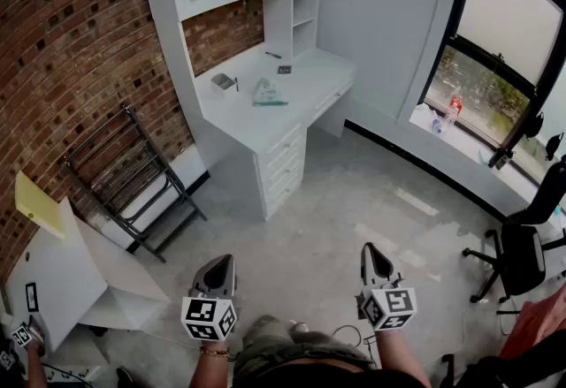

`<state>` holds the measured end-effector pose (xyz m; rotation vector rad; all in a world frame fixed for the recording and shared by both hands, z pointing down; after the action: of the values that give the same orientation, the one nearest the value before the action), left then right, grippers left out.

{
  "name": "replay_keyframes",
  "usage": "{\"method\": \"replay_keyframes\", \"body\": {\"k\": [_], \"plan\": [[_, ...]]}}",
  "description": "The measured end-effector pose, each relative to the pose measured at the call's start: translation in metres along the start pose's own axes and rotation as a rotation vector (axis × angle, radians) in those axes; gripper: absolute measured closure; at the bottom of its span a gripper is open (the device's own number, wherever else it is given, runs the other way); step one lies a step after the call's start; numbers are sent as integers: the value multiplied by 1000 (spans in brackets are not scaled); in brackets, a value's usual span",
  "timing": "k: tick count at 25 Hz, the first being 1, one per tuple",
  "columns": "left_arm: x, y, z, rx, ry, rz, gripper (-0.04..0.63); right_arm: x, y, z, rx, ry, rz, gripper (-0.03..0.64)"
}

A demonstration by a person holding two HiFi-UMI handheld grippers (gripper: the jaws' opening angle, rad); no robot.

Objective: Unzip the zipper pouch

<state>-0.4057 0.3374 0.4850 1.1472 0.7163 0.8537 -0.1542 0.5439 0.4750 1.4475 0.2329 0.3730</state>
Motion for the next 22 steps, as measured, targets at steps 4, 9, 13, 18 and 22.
{"method": "replay_keyframes", "body": {"k": [4, 9, 13, 18, 22], "plan": [[8, 2, -3, -2, -3, -7, 592, 3, -3, -6, -7, 8, 22, 615], [15, 5, -4, -1, 3, -4, 592, 6, 0, -10, -10, 5, 20, 615], [15, 5, -5, 5, 9, -3, 592, 5, 0, -10, -17, 4, 19, 615], [20, 1, -6, 16, 26, 2, 592, 10, 0, -10, -1, 5, 43, 615], [21, 2, -7, 9, 28, -34, 591, 9, -1, -10, 7, -6, 63, 615]]}}
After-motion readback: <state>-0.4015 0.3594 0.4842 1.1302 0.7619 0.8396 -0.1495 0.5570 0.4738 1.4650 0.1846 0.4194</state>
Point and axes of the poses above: the fingertips, and each gripper's own axes: z forward along the fingers, x to its right, y out of its underside, the point moved 2 cm from there along -z, backward along the fingers, and after that the axes turned 2 degrees about -y, right-handed, at the moved point
